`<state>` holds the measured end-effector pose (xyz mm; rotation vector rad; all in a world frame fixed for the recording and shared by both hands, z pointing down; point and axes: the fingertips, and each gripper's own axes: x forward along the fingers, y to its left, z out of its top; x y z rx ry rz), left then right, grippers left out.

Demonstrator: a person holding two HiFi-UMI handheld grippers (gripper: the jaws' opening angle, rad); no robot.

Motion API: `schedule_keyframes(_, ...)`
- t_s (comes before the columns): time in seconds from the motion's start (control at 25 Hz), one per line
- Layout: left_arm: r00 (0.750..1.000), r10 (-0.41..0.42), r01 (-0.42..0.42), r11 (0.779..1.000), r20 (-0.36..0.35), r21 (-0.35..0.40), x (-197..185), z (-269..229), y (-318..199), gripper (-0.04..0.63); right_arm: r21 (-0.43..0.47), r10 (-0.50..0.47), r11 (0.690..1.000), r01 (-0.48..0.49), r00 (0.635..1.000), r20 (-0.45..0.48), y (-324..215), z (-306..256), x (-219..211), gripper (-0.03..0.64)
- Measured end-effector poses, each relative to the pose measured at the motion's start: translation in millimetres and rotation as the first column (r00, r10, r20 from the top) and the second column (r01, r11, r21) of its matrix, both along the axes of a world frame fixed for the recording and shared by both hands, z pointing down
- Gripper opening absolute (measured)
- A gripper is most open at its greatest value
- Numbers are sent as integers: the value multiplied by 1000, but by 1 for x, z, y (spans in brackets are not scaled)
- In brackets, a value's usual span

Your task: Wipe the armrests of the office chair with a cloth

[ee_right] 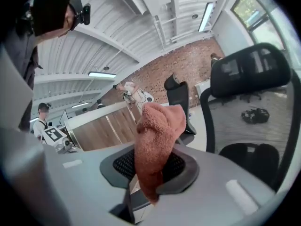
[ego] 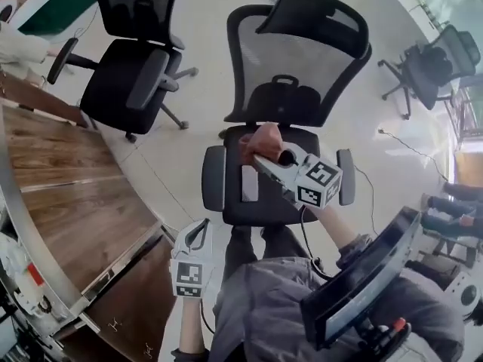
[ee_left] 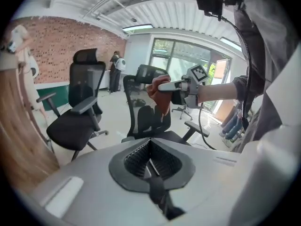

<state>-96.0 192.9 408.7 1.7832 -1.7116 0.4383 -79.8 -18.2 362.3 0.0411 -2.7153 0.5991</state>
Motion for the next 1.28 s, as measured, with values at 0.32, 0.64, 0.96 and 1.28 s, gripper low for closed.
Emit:
schedule_keyframes(0.32, 974, 212, -217, 974, 81, 62, 49, -70, -76, 11, -19, 269, 963, -268, 961, 63, -25, -88, 128, 94)
schedule_keyframes(0.64, 920, 375, -389, 910, 114, 144, 144, -117, -139, 11, 0, 362, 932, -364, 928, 83, -35, -131, 209, 94)
schedule_keyframes(0.96, 890, 439, -455, 874, 121, 171, 215, -133, -163, 11, 115, 445, 887, -447, 895, 40, -51, -140, 273, 95)
schedule_keyframes(1.28, 864, 483, -503, 845, 141, 182, 256, -140, -182, 11, 197, 508, 840, -506, 860, 44, -70, -146, 325, 94)
